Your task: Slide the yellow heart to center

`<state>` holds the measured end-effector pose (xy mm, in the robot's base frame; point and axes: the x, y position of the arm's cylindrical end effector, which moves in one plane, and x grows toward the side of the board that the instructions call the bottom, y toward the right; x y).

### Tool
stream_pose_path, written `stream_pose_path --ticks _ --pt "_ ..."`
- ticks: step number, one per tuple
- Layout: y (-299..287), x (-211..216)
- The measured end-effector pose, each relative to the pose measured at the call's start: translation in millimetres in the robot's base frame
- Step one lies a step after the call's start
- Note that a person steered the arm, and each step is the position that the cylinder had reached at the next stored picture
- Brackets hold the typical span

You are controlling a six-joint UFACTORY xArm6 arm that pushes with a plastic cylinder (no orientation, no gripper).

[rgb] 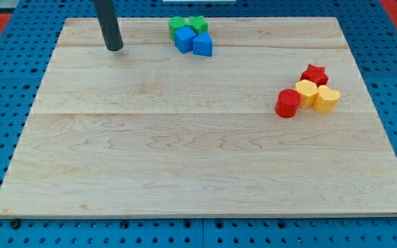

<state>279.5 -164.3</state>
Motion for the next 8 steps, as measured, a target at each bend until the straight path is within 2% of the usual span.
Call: stream_pose_path --ticks 1,2,3,4,6,7,8 --pt "-8 11" --pt "65 83" --pt "98 214" --pt "166 254" --pt "419 233" --pt "490 177" --pt "438 145"
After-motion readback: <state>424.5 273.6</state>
